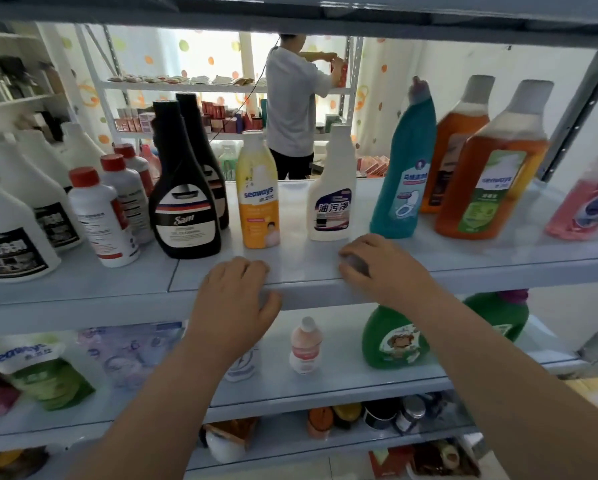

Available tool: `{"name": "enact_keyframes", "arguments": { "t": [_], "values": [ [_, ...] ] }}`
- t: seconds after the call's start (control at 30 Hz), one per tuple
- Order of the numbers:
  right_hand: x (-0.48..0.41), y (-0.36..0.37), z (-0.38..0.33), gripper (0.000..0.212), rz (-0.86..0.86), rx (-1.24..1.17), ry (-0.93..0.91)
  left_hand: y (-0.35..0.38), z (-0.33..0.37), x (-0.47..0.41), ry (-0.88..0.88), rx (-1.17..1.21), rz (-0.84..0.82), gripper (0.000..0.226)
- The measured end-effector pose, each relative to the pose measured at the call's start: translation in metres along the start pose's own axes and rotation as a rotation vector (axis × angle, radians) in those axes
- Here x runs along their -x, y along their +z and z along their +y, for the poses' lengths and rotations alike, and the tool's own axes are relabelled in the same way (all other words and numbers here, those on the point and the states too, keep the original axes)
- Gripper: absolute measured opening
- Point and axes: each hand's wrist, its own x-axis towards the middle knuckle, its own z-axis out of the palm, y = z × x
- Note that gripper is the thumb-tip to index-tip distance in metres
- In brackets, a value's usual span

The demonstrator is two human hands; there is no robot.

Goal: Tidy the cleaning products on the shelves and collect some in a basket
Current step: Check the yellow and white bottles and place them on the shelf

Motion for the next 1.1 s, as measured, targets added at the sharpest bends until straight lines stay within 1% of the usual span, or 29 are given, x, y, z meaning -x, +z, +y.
{"name": "enact_keyframes", "arguments": {
  "t": [0.03,0.07,0.13,0.17,0.27,0.37,0.43,0.5,0.6,0.67,0.77,0.87,0.93,1.03,1.1],
  "values": [
    [-0.001,-0.007,0.014,0.037,-0.002,0.009,-0.001,0.004,0.012,-0.007,-0.022,0.092,-0.019,0.047],
    [-0.001,-0.013,0.028,0.034,-0.004,0.02,-0.011,0.008,0.025,-0.015,-0.056,0.192,-0.05,0.05],
    [-0.003,-0.02,0.049,0.032,-0.012,0.008,-0.049,0.016,0.05,-0.038,-0.14,0.357,-0.086,0.07],
    [-0.004,-0.021,0.055,0.032,-0.015,-0.015,-0.069,0.021,0.062,-0.051,-0.18,0.408,-0.071,0.081],
    [-0.005,-0.013,0.063,0.032,0.019,-0.016,-0.119,0.03,0.088,-0.093,-0.291,0.48,0.065,0.103],
    [-0.002,-0.007,0.063,0.036,0.062,-0.03,-0.163,0.037,0.104,-0.122,-0.4,0.533,0.084,0.109],
    [-0.002,-0.008,0.066,0.033,0.086,-0.031,-0.181,0.039,0.11,-0.135,-0.467,0.605,0.075,0.11],
    [-0.003,-0.008,0.069,0.031,0.094,-0.035,-0.199,0.041,0.112,-0.141,-0.522,0.635,0.085,0.101],
    [-0.004,-0.006,0.074,0.031,0.104,-0.047,-0.226,0.043,0.111,-0.141,-0.54,0.544,0.143,0.067],
    [-0.005,-0.005,0.076,0.031,0.115,-0.045,-0.232,0.042,0.112,-0.136,-0.548,0.491,0.158,0.053],
    [-0.005,-0.007,0.077,0.027,0.082,-0.089,-0.21,0.037,0.112,-0.123,-0.538,0.516,0.157,0.048],
    [-0.002,-0.013,0.078,0.027,-0.015,-0.159,-0.135,0.027,0.113,-0.1,-0.474,0.548,0.145,0.04],
    [0.008,-0.017,0.075,0.032,-0.033,-0.3,-0.079,0.017,0.114,-0.077,-0.425,0.592,0.146,0.036],
    [0.036,-0.02,0.05,0.033,0.008,-0.705,0.0,-0.002,0.119,-0.039,-0.366,0.73,0.116,0.037],
    [0.059,-0.017,0.024,0.029,-0.027,-0.945,0.01,-0.012,0.121,-0.014,-0.359,0.827,0.082,0.038]
  ]
}}
